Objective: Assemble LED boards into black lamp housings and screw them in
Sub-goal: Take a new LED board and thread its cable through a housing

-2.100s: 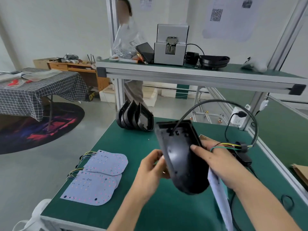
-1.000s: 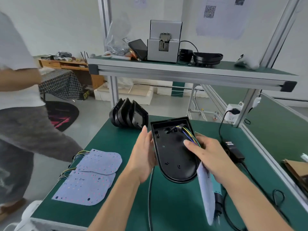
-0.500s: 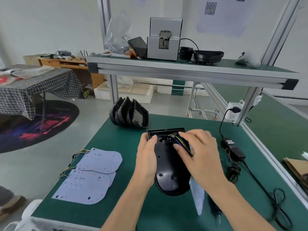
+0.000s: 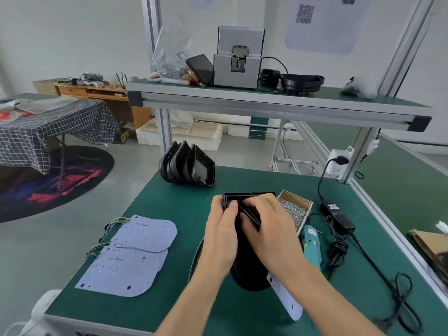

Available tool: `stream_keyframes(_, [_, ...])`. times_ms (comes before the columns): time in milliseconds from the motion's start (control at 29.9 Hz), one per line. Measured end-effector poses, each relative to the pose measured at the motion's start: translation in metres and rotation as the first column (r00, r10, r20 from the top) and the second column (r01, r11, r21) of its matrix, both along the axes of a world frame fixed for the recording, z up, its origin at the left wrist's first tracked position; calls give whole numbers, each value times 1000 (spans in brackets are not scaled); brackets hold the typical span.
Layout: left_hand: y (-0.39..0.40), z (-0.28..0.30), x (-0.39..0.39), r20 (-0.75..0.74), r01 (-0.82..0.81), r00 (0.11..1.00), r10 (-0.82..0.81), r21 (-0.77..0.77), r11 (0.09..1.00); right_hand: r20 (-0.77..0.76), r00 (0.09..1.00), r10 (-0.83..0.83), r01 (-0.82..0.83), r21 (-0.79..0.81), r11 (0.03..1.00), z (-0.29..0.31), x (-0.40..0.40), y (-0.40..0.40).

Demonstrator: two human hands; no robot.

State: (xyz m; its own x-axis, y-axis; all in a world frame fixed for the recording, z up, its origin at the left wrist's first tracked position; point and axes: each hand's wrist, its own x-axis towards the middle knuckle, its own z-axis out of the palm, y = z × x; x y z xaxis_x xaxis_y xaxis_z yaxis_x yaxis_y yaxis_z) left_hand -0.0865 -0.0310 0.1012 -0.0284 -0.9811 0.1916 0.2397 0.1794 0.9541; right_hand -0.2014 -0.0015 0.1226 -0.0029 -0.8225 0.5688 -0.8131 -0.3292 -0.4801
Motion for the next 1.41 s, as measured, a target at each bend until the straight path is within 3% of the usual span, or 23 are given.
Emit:
stream_keyframes(134, [2,0,2,50,-61,997,62,-20,998,42,997,-60,57,66,996,0,5,2])
stream_keyframes(268, [4,1,5,69,-78,994,79,-26,997,265,964,-29,6,90,996,3,-4,1])
stream_keyframes(368, [8,2,3,93,-80,992,85,-49,996,200,980,-13,7,28,1000,5,-3,1])
stream_keyframes(636, [18,9,-3,254,-135,954,160,-112,985,-222,972,-82,79,-22,997,10,10,-3])
stream_keyframes(737, [18,12,-2,295,-147,938,182,-136,980,-188,979,-81,74,-45,996,10,14,-2])
stream_keyframes(904, [16,16,7,286,-139,944,167,-114,984,99,995,-9,4,47,999,9,7,0])
stream_keyframes(1072, [16,14,15,246,-150,953,178,-127,980,79,985,156,-164,105,981,11,0,3])
stream_keyframes(1306, [23,16,6,338,-111,928,157,-150,982,-72,992,105,-99,85,991,14,-4,-2])
stream_keyframes(1407, [26,14,6,356,-97,923,146,-151,984,-47,994,102,-98,74,992,11,-3,-1])
